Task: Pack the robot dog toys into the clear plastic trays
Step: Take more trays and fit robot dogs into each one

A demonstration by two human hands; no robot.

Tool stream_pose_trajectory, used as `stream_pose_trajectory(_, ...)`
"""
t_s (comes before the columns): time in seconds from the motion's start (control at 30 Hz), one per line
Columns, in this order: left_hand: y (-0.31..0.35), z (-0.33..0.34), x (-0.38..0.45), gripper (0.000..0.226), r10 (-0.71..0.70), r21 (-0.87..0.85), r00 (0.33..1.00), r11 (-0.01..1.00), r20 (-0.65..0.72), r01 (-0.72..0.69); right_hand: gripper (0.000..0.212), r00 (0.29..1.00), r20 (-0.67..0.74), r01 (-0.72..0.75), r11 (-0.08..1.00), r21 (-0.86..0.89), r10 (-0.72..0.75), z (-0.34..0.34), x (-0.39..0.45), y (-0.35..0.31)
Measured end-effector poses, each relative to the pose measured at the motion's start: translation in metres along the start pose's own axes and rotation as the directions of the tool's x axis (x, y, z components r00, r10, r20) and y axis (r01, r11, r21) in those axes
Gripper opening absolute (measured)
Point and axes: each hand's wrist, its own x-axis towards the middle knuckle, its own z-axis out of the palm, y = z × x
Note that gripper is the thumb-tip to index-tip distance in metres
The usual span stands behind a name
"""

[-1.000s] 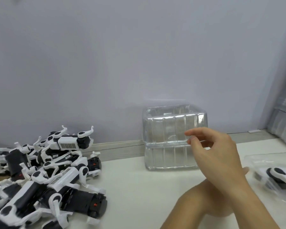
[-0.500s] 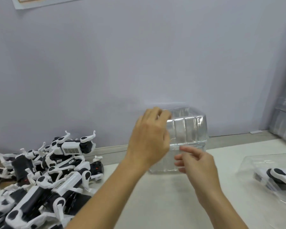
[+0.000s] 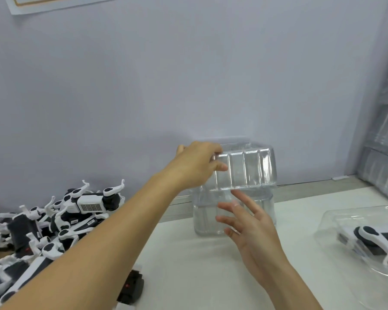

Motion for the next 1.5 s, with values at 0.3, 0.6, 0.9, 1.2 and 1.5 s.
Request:
stream_pose_trajectory(0.3,0.01,0.006,-0.028,0.011,-0.041,-0.123,0.998,0.992,-0.039,0.036,0.04,0.997,-0.021,0.072,0.992,0.106,-0.071,-0.004,0.005,0.0)
stream_pose_trajectory(0.6,0.012,0.005,-0.032,0.008,-0.063,-0.191,0.998,0.98,-0.009,0.06,0.019,0.986,-0.127,0.115,0.99,0.085,-0.104,-0.008,0.009,0.003)
stream_pose_trajectory(0.9,0.017,-0.002,-0.032,0.005,-0.083,-0.266,0.996,0.96,0.019,0.085,0.01,0.984,-0.153,0.11,0.988,0.106,-0.093,-0.007,0.01,0.006)
stream_pose_trajectory(1.2,0.019,-0.01,-0.029,0.002,-0.107,-0.32,0.994,0.942,-0.005,0.1,0.007,0.974,-0.205,0.119,0.99,0.081,-0.1,-0.008,0.01,0.008)
stream_pose_trajectory(1.5,0.004,-0.039,-0.034,0.009,-0.249,-0.419,0.88,0.906,-0.405,0.064,0.01,0.976,-0.217,0.051,0.995,0.083,-0.032,-0.017,0.015,0.007)
